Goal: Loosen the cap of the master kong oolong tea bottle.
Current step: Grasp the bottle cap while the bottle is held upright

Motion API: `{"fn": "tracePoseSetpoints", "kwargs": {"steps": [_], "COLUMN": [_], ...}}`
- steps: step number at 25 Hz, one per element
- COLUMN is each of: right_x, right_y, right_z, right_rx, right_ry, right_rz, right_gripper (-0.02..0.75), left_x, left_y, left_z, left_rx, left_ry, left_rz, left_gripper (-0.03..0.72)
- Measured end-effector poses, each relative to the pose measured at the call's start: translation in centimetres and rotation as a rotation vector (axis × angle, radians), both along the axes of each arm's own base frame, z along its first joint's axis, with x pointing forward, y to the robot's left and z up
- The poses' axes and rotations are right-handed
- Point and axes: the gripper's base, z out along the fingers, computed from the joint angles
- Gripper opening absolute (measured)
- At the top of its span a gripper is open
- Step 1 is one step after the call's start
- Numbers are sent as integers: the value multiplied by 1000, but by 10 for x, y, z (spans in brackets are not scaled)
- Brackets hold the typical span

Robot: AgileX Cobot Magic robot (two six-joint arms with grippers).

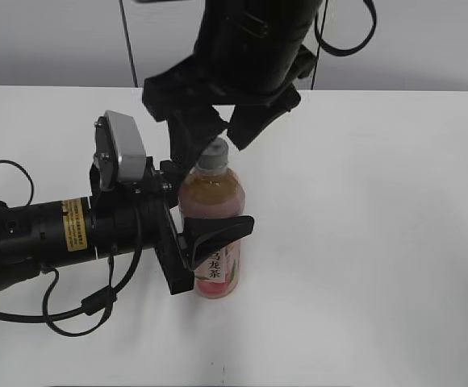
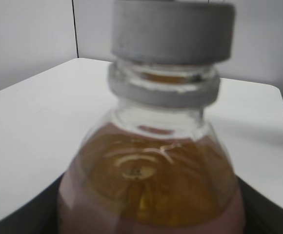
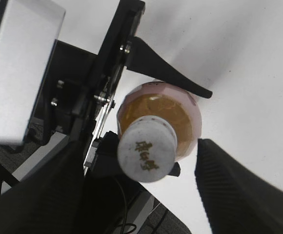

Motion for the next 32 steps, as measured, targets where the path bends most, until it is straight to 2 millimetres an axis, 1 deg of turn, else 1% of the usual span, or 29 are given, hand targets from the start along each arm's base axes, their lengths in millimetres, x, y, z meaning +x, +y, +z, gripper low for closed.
{"fn": "tracePoseSetpoints", "kwargs": {"steps": [5, 7, 10, 14, 17, 23, 28, 32], "right_x": [4, 4, 4, 5, 5, 5, 5, 5], "right_y": [4, 5, 5, 5, 5, 5, 5, 4], "right_z": [-12, -14, -15, -15, -15, -15, -15, -15], "right_rx": [-18, -20, -22, -35, -42, -61, -78, -91], "right_ry": [24, 28, 25, 1, -22, -91, -170, -250], "right_rz": [11, 13, 26, 72, 133, 328, 554, 781], "right_gripper": [531, 511, 441, 286, 280, 280, 280, 280], "left_x": [0, 0, 0, 0, 0, 0, 0, -1], "left_y": [0, 0, 0, 0, 0, 0, 0, 0], "left_z": [0, 0, 0, 0, 0, 0, 0, 0], "left_rx": [0, 0, 0, 0, 0, 1, 0, 1], "left_ry": [0, 0, 0, 0, 0, 0, -2, -4], "left_rz": [0, 0, 0, -1, -1, -3, -5, -9], "left_gripper": [445, 445, 445, 445, 445, 445, 445, 445]}}
